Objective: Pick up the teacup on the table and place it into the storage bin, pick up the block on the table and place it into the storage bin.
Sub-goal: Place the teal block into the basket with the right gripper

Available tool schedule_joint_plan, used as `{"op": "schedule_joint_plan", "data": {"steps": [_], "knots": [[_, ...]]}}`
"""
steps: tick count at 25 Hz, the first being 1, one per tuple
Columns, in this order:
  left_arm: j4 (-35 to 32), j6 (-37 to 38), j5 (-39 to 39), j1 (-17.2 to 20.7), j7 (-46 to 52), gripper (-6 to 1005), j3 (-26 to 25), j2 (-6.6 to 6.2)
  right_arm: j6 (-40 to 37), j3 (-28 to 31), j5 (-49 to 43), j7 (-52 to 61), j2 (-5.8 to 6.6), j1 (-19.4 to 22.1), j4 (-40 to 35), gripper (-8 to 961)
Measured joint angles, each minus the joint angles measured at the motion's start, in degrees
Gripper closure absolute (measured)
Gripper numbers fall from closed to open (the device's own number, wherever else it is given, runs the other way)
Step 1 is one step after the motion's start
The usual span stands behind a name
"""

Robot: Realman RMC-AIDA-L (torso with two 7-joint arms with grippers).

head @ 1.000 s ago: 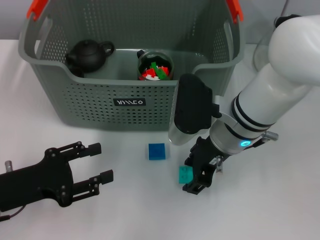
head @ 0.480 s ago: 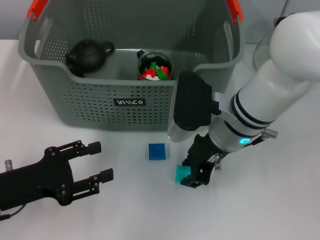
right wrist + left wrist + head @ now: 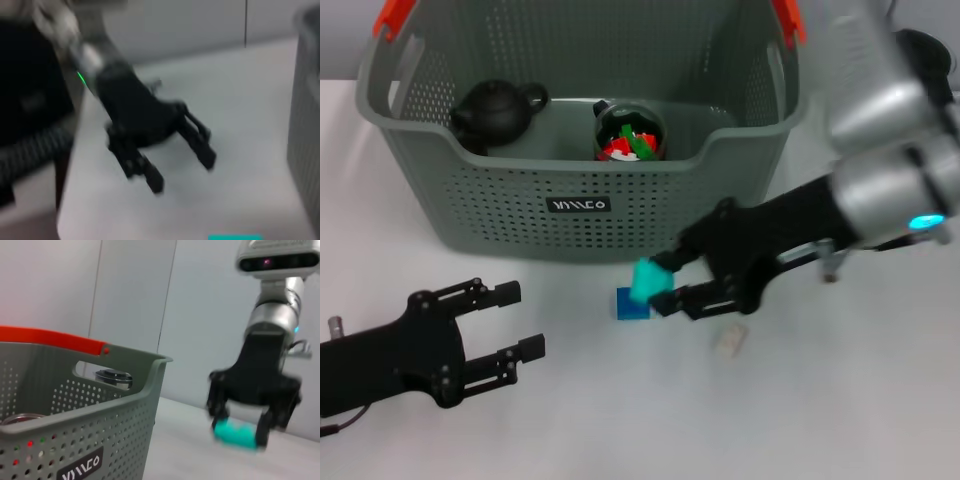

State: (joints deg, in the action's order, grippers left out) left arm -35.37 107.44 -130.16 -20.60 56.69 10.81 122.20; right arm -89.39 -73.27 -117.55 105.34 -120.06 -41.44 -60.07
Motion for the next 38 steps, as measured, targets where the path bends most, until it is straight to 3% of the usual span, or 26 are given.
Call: {"op": "schedule_joint_plan", "data": {"steps": [5, 9, 14, 20, 25, 29, 31, 34, 38], "knots": [[-0.1, -0.2, 0.1, -0.5, 0.1, 309, -0.1, -0.24, -12.2, 16.0, 7.0, -8.8, 0.42, 4.6, 0.1, 528], [0.0, -0.6, 0.2, -1.2, 0.1, 309, -0.1, -0.29, -19.8, 25.4, 17.1, -13.2, 0.36, 6.8, 0.5, 528], [0.0, -0.6, 0.3, -2.2, 0.1, 309, -0.1, -0.28, -18.8, 28.8, 28.4, -9.9, 0.07, 6.2, -1.3, 528], [0.0, 0.0, 0.6, -2.3, 0.1, 309, -0.1, -0.21, -7.2, 28.3, 31.7, 1.5, 0.35, 1.3, -10.6, 527], [0.0, 0.0, 1.0, -2.0, 0.1, 309, -0.1, -0.05, 6.5, 25.1, 22.0, 13.7, 1.41, -5.0, -16.4, 527], [0.0, -0.2, 1.0, -2.0, 0.1, 309, -0.1, 0.03, 13.8, 20.0, 6.0, 23.1, 2.30, -11.6, -16.6, 526], [0.0, -0.3, 1.0, -2.0, 0.1, 309, -0.1, 0.04, 15.4, 18.0, -3.7, 26.5, 1.82, -15.3, -15.3, 526], [0.0, -0.5, 1.0, -2.0, 0.1, 309, -0.1, 0.06, 16.8, 15.0, -19.0, 29.5, 0.10, -21.2, -11.1, 526], [0.0, -0.6, 1.0, -2.0, 0.1, 309, -0.1, 0.05, 21.1, 8.8, -28.9, 32.7, -0.38, -26.8, -0.6, 526]]}}
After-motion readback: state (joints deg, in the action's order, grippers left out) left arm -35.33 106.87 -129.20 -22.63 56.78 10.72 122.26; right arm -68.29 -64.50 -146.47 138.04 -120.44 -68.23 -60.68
